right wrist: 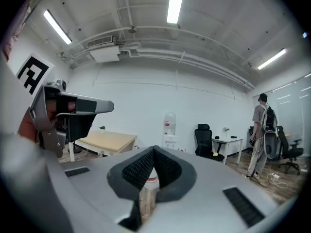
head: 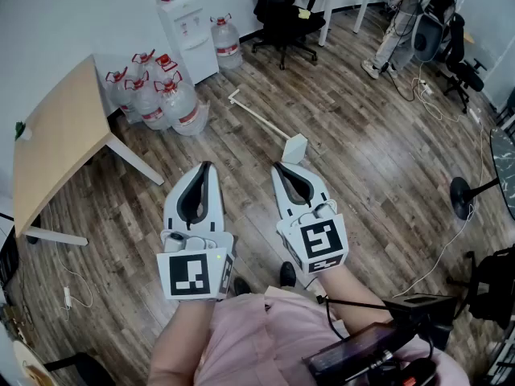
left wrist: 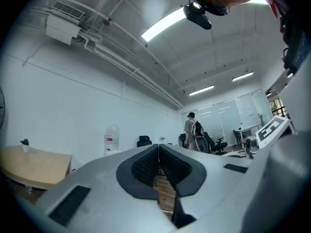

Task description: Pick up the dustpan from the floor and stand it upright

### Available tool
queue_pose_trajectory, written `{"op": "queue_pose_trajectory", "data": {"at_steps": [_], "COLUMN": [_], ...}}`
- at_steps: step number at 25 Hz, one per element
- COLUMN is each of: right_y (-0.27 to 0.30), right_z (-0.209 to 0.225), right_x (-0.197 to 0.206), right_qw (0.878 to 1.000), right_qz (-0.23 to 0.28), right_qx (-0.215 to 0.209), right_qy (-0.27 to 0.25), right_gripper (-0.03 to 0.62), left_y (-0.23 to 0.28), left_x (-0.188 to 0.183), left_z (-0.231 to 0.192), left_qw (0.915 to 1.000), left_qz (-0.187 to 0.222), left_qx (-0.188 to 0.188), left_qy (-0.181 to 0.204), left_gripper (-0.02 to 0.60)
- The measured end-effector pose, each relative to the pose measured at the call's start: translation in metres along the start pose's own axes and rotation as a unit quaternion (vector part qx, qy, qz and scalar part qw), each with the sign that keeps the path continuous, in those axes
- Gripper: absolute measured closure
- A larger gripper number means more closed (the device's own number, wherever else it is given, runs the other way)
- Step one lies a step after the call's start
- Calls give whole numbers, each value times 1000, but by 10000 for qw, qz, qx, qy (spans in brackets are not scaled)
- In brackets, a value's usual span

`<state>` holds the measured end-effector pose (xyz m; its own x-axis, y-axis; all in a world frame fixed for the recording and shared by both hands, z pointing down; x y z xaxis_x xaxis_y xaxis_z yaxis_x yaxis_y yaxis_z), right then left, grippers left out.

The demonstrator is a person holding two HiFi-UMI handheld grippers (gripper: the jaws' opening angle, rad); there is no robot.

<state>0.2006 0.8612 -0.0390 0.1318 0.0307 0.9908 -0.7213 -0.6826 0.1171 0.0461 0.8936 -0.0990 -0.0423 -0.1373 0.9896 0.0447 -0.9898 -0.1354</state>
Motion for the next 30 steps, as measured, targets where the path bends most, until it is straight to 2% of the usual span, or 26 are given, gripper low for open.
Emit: {"op": "queue_pose_trajectory", "data": {"at_steps": [13, 14, 16, 19, 23, 30], "right_y": [-30, -32, -34, -36, -23, 46], "right_z": [64, 69, 79, 92, 108, 134], "right_x": [21, 23, 29, 36, 39, 47], "right_qw": [9997, 9996, 9990, 9988, 9989, 9988], "right_qz": [45, 60, -5, -112, -108, -296], "right_qx": [-178, -243, -391, -403, -384, -309], "right_qy": [135, 155, 215, 246, 240, 232], "right_gripper": [592, 576, 419, 411, 388, 387], "left_y": [26, 29, 32, 36, 51, 111], "left_x": [9, 11, 16, 22, 29, 59], "left_z": [71, 77, 88, 97, 92, 50], "left_qw": [9999, 9999, 9998, 9995, 9992, 9984], "left_qz": [-92, -117, -198, -314, -370, -545], "left_qx": [-27, -33, -21, -11, -53, -112], "left_qy": [39, 31, 49, 102, 118, -49], "left_gripper": [568, 568, 568, 568, 568, 568]}}
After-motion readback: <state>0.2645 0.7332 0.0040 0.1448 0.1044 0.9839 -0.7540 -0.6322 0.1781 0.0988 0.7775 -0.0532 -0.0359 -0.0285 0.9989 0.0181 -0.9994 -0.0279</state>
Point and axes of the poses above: the fingertips, and each gripper's own axes: y forward along the fingers, z to its right, x out of its underside, the point moved 6 cm from there along -y, backward along the fingers, and after that the axes turned 14 degrees about -x, right-handed, at the moved point
